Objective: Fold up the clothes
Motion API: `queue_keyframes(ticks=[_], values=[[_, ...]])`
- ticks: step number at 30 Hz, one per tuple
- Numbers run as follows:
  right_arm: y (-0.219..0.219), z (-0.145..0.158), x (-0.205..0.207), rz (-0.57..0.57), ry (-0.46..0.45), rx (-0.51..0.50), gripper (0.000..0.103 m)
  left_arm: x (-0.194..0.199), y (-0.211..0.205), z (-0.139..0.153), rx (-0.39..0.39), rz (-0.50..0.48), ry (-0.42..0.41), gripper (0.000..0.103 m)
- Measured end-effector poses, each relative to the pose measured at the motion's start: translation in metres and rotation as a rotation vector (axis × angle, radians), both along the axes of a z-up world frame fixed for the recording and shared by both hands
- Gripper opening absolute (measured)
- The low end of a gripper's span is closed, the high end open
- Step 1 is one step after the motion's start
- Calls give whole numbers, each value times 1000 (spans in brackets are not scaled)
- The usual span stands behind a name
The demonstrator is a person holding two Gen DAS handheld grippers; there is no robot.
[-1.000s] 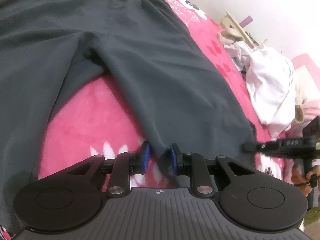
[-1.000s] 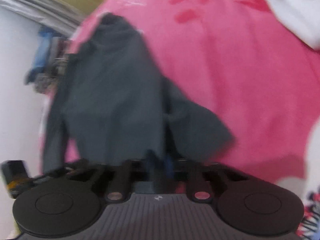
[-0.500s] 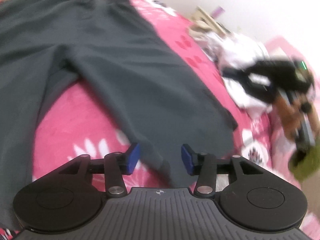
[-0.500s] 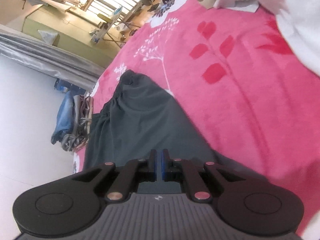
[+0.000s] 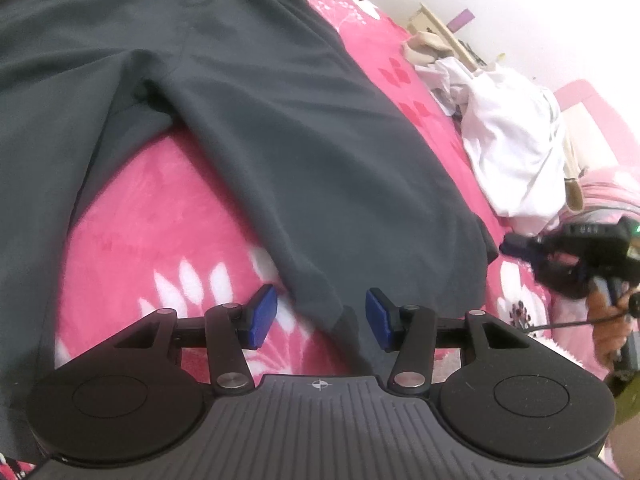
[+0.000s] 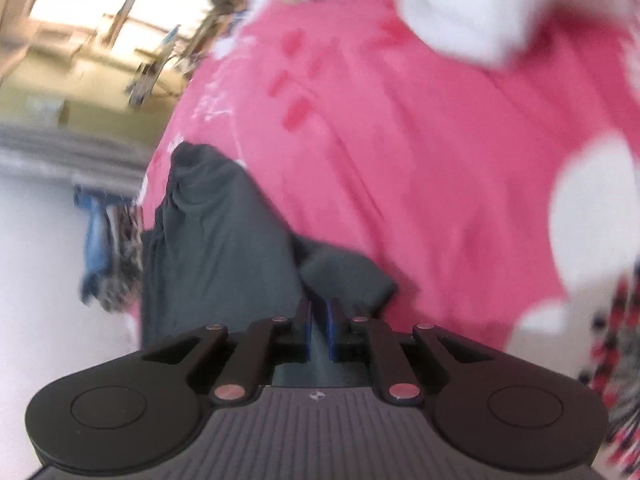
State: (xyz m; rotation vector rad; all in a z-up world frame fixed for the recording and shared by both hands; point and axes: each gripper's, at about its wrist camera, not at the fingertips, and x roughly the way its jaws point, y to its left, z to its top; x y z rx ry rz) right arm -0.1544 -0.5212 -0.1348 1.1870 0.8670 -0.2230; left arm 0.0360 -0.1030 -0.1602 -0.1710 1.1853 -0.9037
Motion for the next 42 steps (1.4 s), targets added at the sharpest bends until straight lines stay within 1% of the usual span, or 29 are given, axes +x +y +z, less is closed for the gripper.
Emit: queue_keyframes(ticks=[1, 2, 5, 7, 10, 12, 14, 15, 16, 17, 18, 21, 22, 23, 25, 26, 27, 29, 32, 33, 36, 39, 42], values=[[1, -6, 0, 1, -4, 19, 17, -1, -1, 1, 4, -3, -7, 49], [5, -9, 4, 23, -4, 13, 19, -2, -1, 1, 8, -5, -14, 49], [17, -16, 25, 101, -11, -15, 20, -4, -3, 2, 19, -11, -32, 49], [32, -13, 49, 180, -53, -28, 21, -5, -3, 2, 23, -10, -36, 49], [66, -4, 94, 333, -144, -41, 21, -6, -3, 2, 25, -9, -39, 49], [91, 0, 121, 427, -175, -59, 22, -7, -3, 1, 25, -11, -41, 49], [107, -3, 142, 501, -171, -54, 36, -7, -2, 1, 25, -11, -41, 49], [112, -7, 151, 520, -152, -53, 50, -7, -2, 0, 25, -10, -39, 49], [113, -11, 157, 520, -124, -55, 56, -6, -3, 0, 24, -10, -36, 49], [111, -14, 162, 515, -105, -52, 56, -6, -3, 0, 24, -9, -34, 49], [105, -17, 165, 497, -106, -29, 56, -5, -3, -1, 23, -8, -31, 49], [73, -20, 155, 370, -156, 124, 58, -5, 0, -1, 15, -8, -28, 49], [65, -19, 151, 335, -179, 160, 58, -5, 1, -1, 13, -7, -26, 49], [58, -17, 146, 308, -199, 177, 58, -5, 1, -1, 11, -6, -24, 49], [46, -7, 135, 275, -237, 161, 59, -5, 0, -2, 8, -4, -20, 49], [43, 2, 129, 282, -252, 121, 59, -4, 0, -2, 7, -4, -17, 49], [42, 12, 122, 306, -263, 57, 59, -4, 0, -2, 5, -3, -15, 49], [49, 33, 109, 386, -268, -112, 59, -3, 0, -3, 1, 0, -11, 49], [83, 56, 91, 608, -230, -462, 57, -4, 0, -3, 2, 3, -10, 49], [93, 58, 86, 684, -217, -540, 57, -4, -1, -3, 3, 4, -9, 49], [120, 56, 72, 863, -172, -723, 53, -3, -1, -2, 2, 9, -3, 49], [144, 48, 64, 993, -174, -888, 50, -2, 0, -3, -1, 17, 5, 49], [168, 36, 64, 1133, -188, -1017, 48, -2, 1, -3, -2, 21, 9, 49]])
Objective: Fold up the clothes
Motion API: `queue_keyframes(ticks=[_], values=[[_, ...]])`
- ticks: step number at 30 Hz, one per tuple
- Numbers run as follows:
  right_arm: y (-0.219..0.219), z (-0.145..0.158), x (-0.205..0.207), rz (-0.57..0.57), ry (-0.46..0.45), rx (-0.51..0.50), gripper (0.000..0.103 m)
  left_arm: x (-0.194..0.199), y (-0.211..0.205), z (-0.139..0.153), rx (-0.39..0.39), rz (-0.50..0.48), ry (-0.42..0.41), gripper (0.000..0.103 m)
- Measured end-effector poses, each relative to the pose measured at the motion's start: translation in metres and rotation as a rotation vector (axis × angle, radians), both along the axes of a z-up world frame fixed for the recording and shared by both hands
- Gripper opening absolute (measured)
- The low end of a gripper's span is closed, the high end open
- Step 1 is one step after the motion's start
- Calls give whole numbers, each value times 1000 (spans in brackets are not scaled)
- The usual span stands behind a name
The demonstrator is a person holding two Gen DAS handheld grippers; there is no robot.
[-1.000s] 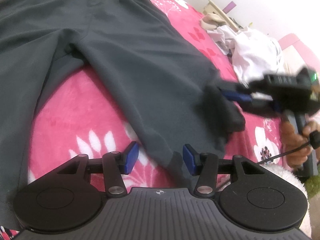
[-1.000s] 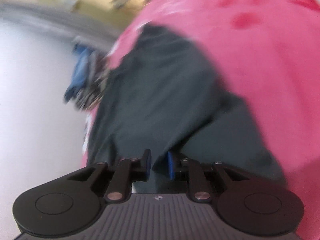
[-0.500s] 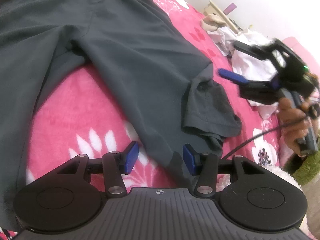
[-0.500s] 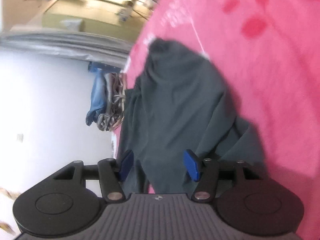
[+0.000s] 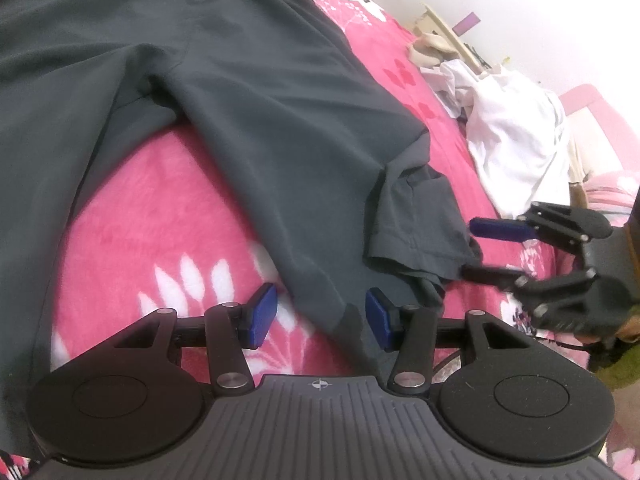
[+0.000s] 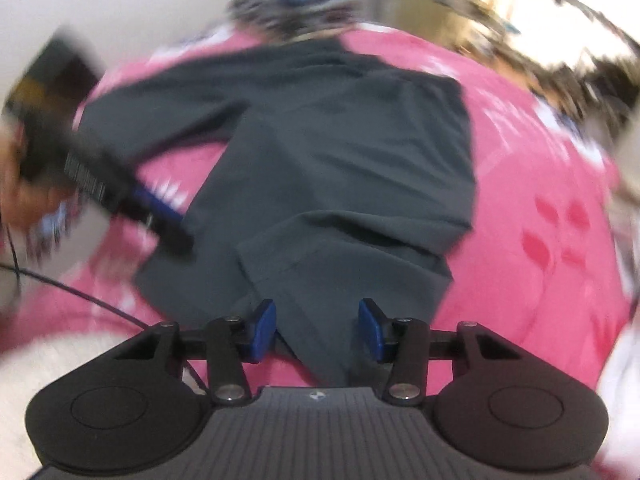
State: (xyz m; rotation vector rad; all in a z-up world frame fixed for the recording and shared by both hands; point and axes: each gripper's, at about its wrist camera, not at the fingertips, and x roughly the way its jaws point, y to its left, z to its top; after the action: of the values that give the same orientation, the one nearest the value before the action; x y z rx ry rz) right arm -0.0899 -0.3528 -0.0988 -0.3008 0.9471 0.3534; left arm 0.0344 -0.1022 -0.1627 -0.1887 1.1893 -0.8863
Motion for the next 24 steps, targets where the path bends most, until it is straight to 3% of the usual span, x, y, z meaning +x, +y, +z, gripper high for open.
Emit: queue_keyframes(ticks=[2, 5, 7, 9, 12, 16, 18, 21, 24], values=[[11, -12, 3, 57, 15, -67, 47, 0, 0, 0, 0, 1, 0, 49], [21, -25, 8, 100, 26, -138, 37, 0, 0, -1, -5, -2, -1, 49], [15, -21, 11, 36, -1, -113, 12, 1, 1, -2, -11, -4, 3, 49], [-6, -10, 10, -103, -44, -6, 5, 1, 3, -3, -18, -4, 8, 49], [-48, 0, 0, -363, -98, 194, 3, 2, 4, -3, -23, -3, 12, 49], [-121, -19, -31, -826, -118, 497, 3, 1, 4, -2, -23, -2, 14, 49], [-143, -29, -50, -972, -126, 593, 3, 1, 3, -2, -19, -3, 14, 49], [-139, -26, -67, -909, -158, 596, 3, 1, 2, -1, -10, -4, 9, 49], [-101, -8, -52, -597, -151, 403, 8, 0, 1, 0, -1, -3, 5, 49]])
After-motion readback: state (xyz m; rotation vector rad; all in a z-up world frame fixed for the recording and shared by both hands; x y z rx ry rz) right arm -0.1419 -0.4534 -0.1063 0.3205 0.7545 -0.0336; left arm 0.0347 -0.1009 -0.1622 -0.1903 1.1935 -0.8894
